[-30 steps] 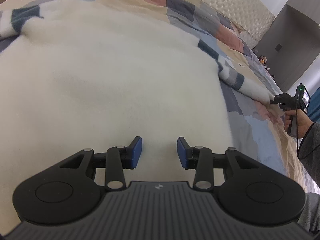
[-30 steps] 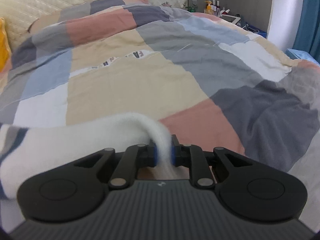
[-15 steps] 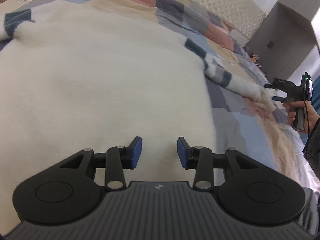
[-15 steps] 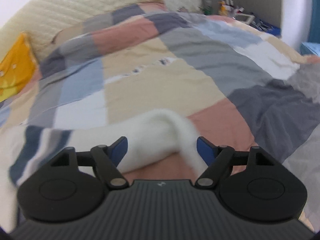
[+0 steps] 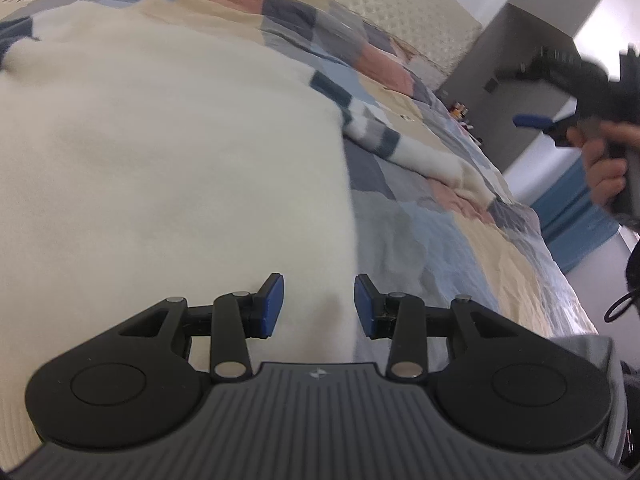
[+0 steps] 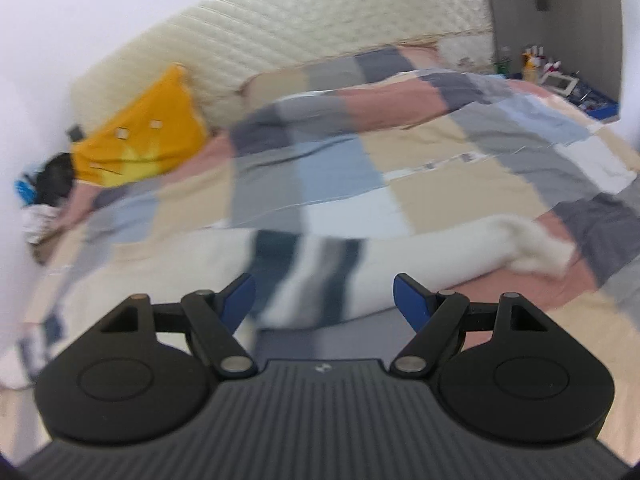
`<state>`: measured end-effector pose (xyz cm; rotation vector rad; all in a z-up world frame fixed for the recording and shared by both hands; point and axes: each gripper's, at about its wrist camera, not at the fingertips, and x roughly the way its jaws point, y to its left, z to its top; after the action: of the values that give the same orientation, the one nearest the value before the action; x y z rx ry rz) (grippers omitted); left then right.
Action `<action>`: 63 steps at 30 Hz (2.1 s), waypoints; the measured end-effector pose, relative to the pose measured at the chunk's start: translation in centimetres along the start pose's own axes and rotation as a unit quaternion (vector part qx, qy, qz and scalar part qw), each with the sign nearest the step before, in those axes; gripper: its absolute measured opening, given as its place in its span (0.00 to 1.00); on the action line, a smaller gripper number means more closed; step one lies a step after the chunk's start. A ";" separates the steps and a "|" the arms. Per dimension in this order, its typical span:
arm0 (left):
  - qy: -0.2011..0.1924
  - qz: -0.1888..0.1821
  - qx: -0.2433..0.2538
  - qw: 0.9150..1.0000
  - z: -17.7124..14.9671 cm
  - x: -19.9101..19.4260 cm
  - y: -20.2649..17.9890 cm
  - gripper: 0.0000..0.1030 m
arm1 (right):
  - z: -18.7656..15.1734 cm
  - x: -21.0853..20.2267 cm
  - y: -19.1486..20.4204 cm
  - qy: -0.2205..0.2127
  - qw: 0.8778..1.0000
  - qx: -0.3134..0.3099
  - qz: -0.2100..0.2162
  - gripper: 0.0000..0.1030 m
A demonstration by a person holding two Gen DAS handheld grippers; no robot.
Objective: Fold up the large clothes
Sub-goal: 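Open the right tool to lay the sleeve flat and withdraw it, then grasp the ribbed sweater hem with the left tool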
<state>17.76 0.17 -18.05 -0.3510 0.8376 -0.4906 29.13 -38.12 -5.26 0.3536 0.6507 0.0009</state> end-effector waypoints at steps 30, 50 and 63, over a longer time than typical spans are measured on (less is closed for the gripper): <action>0.059 0.072 0.179 0.979 -4.9 4.4 -3.9 0.53 | -15.8 2.3 5.0 0.056 0.988 0.121 0.075 0.75; -0.035 -0.040 -0.158 0.986 2.8 -4.0 8.3 0.08 | -16.9 3.8 5.4 0.090 0.982 0.126 0.104 0.76; -0.057 0.030 -0.310 0.949 3.1 -3.0 16.5 0.08 | -19.0 6.6 8.4 0.179 0.959 0.112 0.191 0.66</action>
<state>22.97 15.84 -22.21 -0.9214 0.8734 -0.1352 24.04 -23.38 -20.48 0.7052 0.9345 0.3695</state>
